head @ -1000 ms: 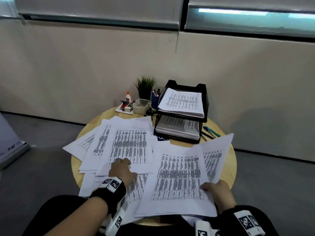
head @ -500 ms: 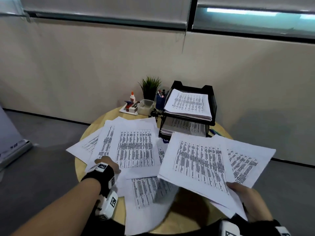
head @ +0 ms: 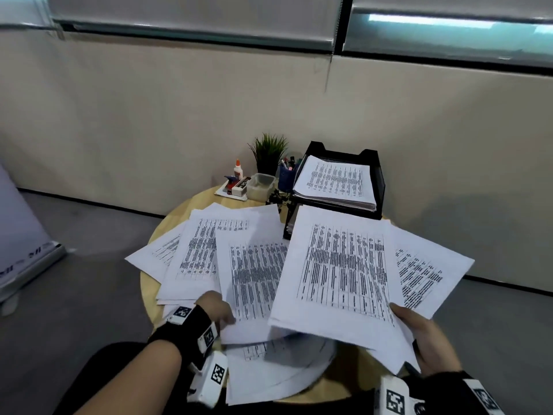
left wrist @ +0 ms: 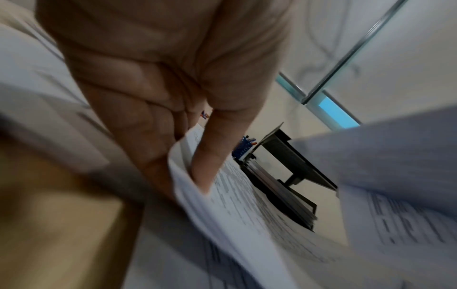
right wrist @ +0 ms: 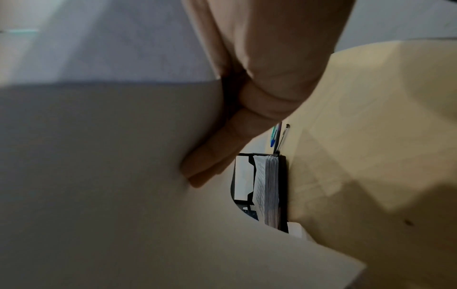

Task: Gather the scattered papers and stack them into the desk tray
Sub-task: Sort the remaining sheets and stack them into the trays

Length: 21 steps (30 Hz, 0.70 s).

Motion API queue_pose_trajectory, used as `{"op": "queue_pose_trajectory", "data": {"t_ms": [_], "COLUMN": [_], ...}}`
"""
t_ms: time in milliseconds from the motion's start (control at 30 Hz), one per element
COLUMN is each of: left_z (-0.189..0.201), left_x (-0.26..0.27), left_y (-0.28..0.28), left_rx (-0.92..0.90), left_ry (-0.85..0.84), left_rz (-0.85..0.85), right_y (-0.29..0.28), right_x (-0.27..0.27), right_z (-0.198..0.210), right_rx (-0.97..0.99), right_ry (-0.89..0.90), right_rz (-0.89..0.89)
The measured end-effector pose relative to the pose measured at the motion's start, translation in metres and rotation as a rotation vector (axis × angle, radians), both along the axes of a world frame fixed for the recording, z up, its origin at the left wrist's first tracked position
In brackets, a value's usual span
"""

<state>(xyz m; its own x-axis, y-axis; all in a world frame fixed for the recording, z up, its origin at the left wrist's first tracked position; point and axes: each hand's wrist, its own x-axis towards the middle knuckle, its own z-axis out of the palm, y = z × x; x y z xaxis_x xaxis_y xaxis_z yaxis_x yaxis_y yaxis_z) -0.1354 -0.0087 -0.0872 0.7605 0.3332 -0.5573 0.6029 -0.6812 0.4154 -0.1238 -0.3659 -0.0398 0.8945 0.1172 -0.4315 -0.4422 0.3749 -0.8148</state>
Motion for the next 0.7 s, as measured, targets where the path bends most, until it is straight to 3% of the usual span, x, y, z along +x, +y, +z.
{"op": "queue_pose_trajectory", "data": {"t_ms": [233,400,533,700], "left_z": [0.0,-0.002,0.003,0.001], "left_x": [-0.021,-0.028,-0.027,-0.027], "left_y": [-0.014,-0.018,-0.023,-0.034], "left_rx": [-0.032,0.052,0.07,0.118], "left_ry": [0.155,-0.064,-0.155,-0.082], "left_rz": [-0.193,-0.034,0.016,-0.071], "right_y": [0.001,0.004,0.014,0.022], "right_x": [-0.005,-0.01,-0.008,0.003], "right_z": [0.005,0.012,0.001,-0.036], "right_rx": [0.114,0.127,-0.103,-0.527], "right_ry": [0.071,0.039,0.1,0.164], "right_rz": [0.063,0.044,0.111,0.083]}}
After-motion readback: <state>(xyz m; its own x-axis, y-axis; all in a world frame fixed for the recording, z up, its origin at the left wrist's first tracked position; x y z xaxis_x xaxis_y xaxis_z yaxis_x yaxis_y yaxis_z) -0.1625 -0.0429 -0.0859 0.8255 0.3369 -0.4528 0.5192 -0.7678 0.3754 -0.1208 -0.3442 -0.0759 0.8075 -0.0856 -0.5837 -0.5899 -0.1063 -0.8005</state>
